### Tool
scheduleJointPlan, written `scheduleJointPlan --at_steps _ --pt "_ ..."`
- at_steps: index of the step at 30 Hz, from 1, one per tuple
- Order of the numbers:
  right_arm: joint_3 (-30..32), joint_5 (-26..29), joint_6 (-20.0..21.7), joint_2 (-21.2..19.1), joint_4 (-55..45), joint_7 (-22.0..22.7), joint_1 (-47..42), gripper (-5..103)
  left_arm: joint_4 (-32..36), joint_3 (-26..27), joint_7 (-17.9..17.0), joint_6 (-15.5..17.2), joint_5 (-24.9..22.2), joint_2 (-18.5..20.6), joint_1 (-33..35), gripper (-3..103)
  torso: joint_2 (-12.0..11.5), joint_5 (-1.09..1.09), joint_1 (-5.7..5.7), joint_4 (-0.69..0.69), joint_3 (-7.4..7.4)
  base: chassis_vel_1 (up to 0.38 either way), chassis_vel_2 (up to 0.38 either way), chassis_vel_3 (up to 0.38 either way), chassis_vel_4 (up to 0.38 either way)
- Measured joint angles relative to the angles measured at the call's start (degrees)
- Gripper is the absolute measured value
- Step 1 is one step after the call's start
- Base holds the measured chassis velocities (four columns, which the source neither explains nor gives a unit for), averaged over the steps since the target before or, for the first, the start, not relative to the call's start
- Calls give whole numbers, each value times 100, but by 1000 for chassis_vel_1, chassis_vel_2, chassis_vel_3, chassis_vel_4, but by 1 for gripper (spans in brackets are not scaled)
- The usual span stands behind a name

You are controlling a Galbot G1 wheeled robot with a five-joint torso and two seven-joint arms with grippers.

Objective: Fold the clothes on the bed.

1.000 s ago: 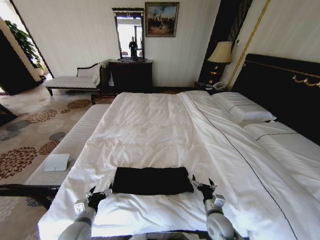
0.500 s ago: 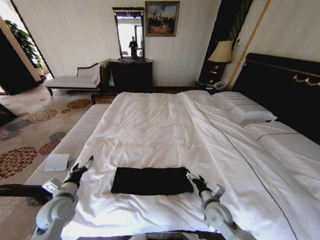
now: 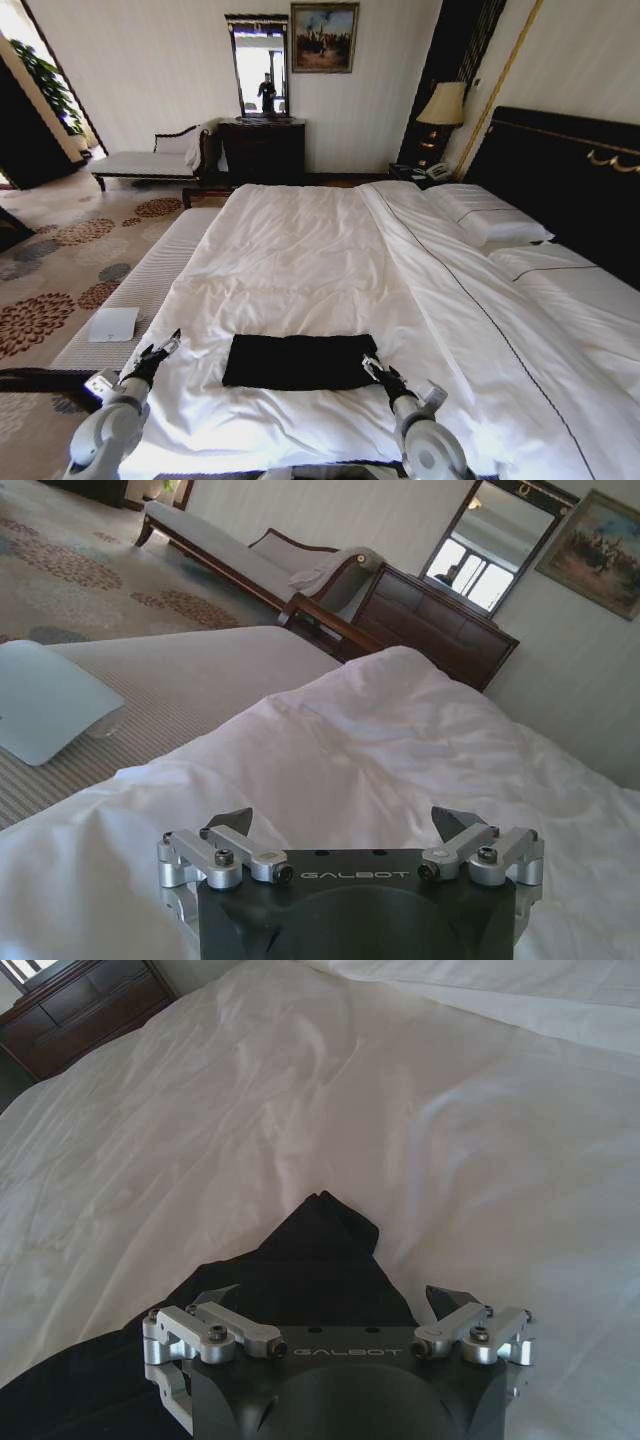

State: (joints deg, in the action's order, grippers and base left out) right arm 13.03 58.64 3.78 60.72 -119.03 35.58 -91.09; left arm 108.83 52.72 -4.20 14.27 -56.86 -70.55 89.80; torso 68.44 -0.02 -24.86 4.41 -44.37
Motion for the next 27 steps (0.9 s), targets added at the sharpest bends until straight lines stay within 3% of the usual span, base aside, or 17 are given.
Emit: scheduleJointPlan --at_steps 5,8,11,13,17,18,20,23,24,26,27 --pt "46 25 -11 1 611 -261 333 101 40 17 12 -41 23 -9 81 100 -1 0 -1 -2 -1 0 0 0 0" --pt "105 45 -20 -47 709 -477 385 96 70 11 13 -45 85 -42 123 100 0 -1 -2 -1 -1 0 0 0 0" --pt "134 63 -20 -74 789 -732 477 82 101 -38 -7 -45 212 -109 140 100 0 -2 0 -1 0 0 0 0 0" --pt "133 63 -20 -73 821 -766 510 82 110 -55 -11 -42 249 -123 141 100 0 -2 0 -1 0 0 0 0 0" --pt "117 86 43 -71 912 -913 618 60 119 -126 -30 -29 428 -159 140 100 0 -2 -1 -1 -1 0 0 0 0" --pt "117 86 43 -71 912 -913 618 60 119 -126 -30 -29 428 -159 140 100 0 -2 -1 -1 -1 0 0 0 0" --pt "86 72 85 -76 982 -980 625 50 97 -128 -40 -26 439 -165 122 100 0 -1 -1 0 -1 0 0 0 0" --pt "63 41 97 -75 1038 -1027 628 50 76 -121 -51 -26 434 -164 114 100 0 -2 -1 0 -1 0 0 0 0" --pt "51 34 103 -75 1045 -1058 626 39 63 -115 -56 -25 430 -157 114 100 0 -2 -1 -1 0 0 0 0 0" --pt "44 34 111 -84 1011 -1121 609 27 48 -105 -59 -25 427 -149 117 100 0 -2 -1 -1 -1 0 0 0 0" --pt "44 34 111 -84 1011 -1121 609 27 48 -105 -59 -25 427 -149 117 100 0 -2 -1 -1 -1 0 0 0 0"
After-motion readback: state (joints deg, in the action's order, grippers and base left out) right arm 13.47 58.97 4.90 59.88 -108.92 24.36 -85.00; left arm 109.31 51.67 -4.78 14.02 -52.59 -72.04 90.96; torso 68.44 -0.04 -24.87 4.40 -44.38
